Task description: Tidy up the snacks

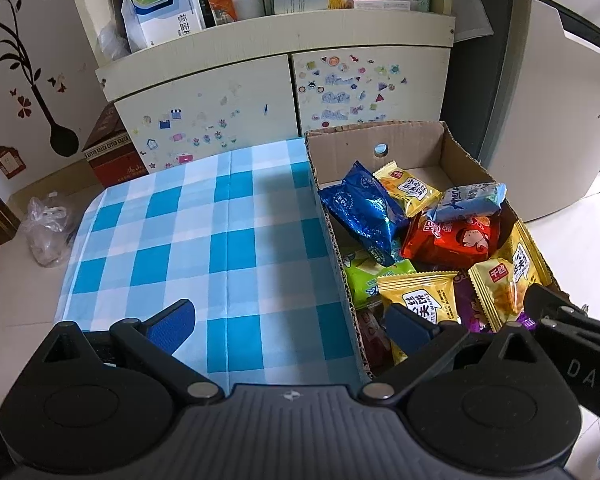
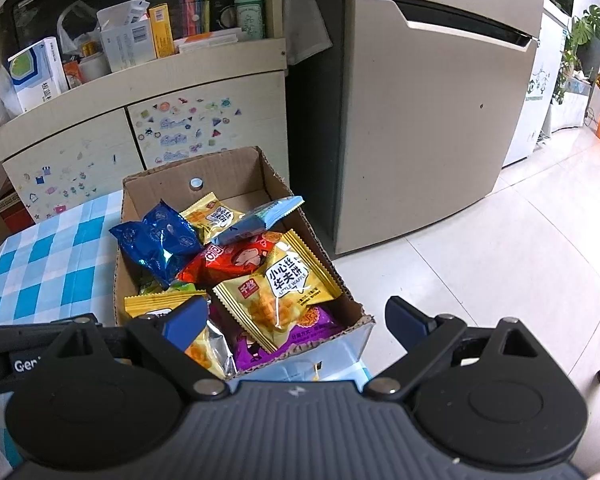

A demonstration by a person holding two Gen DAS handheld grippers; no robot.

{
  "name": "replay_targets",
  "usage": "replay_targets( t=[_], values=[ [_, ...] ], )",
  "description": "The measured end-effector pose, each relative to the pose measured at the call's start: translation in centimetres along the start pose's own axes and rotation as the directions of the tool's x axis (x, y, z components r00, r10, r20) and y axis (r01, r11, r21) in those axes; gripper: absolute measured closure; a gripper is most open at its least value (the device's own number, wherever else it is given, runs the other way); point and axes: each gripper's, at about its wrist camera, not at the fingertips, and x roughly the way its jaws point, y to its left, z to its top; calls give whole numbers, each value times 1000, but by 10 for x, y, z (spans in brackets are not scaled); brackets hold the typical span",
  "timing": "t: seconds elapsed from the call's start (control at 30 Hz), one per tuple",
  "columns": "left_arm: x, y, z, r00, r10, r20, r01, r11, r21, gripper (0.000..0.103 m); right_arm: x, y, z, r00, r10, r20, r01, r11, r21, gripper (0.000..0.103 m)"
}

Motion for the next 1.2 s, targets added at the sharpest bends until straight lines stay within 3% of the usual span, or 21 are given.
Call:
replay_targets(
  t=[1.2],
  values=[
    [5, 6, -1, 999, 3, -34, -4, 1000, -27, 0, 0, 10, -1, 1000, 6, -2, -6, 999, -32, 8]
  ],
)
